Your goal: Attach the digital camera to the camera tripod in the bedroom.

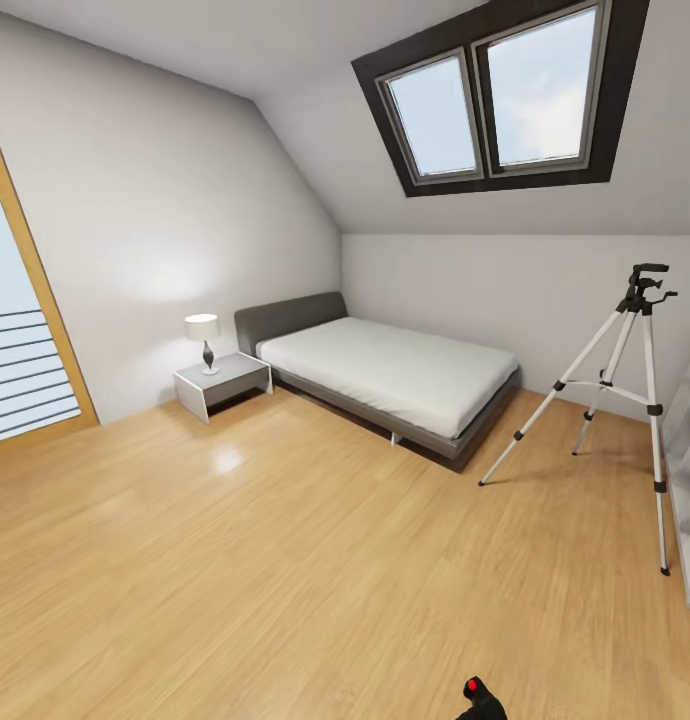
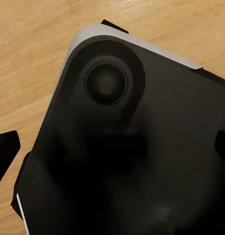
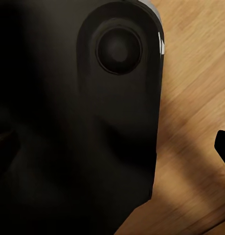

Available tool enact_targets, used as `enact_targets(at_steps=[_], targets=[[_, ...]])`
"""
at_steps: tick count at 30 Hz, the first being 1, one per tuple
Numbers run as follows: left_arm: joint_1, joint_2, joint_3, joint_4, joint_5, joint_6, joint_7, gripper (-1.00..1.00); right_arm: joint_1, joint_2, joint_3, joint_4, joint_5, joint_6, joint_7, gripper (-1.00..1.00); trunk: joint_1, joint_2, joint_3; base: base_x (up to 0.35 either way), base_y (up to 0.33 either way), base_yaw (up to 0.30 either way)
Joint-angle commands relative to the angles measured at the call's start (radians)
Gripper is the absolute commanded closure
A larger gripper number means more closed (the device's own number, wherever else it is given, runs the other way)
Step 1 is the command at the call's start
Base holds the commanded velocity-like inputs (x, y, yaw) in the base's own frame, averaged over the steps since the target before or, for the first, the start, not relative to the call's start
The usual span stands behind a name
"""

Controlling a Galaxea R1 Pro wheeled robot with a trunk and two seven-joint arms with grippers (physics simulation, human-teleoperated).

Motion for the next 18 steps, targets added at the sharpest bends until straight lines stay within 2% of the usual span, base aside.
enact_targets(at_steps=[1, 13, 18], targets=[[0.000, 0.000, 0.006, -0.001, 0.000, -0.002, -0.001, -1.00, 0.000, 0.000, 0.000, 0.000, 0.001, -0.003, 0.000, -1.00, 0.000, 0.000, -0.001, 0.000, 0.000, 0.000], [0.000, -0.001, 0.006, -0.001, 0.000, -0.002, -0.001, -1.00, 0.000, 0.001, 0.000, 0.000, -0.001, -0.005, 0.000, -1.00, 0.000, 0.000, -0.001, 0.000, 0.000, 0.000], [0.000, 0.000, 0.006, -0.001, 0.000, -0.002, -0.001, -1.00, 0.000, 0.001, -0.009, 0.000, -0.006, -0.005, 0.000, -1.00, 0.000, 0.000, -0.001, 0.000, 0.000, -0.206]])
